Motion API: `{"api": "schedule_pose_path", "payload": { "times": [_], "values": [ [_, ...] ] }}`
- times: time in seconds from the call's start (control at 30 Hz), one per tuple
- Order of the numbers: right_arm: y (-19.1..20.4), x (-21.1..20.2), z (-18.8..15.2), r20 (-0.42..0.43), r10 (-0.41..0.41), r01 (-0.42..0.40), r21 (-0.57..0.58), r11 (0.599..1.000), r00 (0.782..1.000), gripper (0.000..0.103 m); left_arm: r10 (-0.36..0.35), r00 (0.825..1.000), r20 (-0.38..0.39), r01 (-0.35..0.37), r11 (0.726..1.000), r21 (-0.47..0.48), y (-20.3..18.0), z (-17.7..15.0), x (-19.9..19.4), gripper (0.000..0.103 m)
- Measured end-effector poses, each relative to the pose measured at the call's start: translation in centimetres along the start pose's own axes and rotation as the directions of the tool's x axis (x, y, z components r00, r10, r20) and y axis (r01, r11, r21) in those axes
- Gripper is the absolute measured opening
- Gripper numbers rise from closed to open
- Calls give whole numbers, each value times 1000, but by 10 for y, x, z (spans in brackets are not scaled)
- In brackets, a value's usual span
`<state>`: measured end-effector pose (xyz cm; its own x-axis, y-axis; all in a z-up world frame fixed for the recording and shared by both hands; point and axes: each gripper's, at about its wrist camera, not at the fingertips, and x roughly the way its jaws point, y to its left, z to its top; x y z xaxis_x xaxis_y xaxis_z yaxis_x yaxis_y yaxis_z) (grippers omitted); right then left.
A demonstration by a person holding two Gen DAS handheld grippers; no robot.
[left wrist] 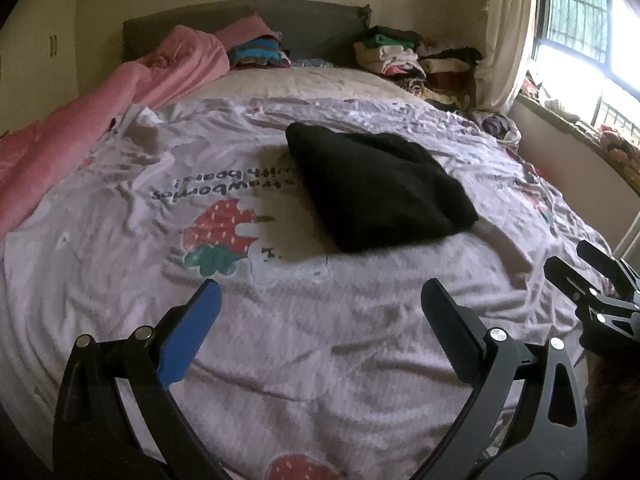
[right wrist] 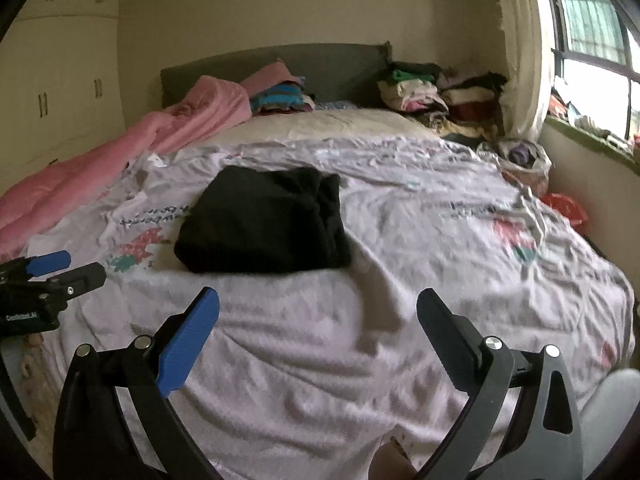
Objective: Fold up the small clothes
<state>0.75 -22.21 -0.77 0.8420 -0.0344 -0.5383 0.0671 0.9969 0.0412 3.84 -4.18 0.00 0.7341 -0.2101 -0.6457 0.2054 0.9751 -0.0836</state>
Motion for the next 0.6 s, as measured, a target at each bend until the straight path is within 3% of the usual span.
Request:
{"api": "schedule_pose_path", "payload": {
  "times": [0.6],
  "values": [
    [2, 0, -27, -41, -21, 20, -11, 1000, 999, 99, 18, 999, -31, -18, 1000, 0, 1, -17, 6, 93]
  ]
}}
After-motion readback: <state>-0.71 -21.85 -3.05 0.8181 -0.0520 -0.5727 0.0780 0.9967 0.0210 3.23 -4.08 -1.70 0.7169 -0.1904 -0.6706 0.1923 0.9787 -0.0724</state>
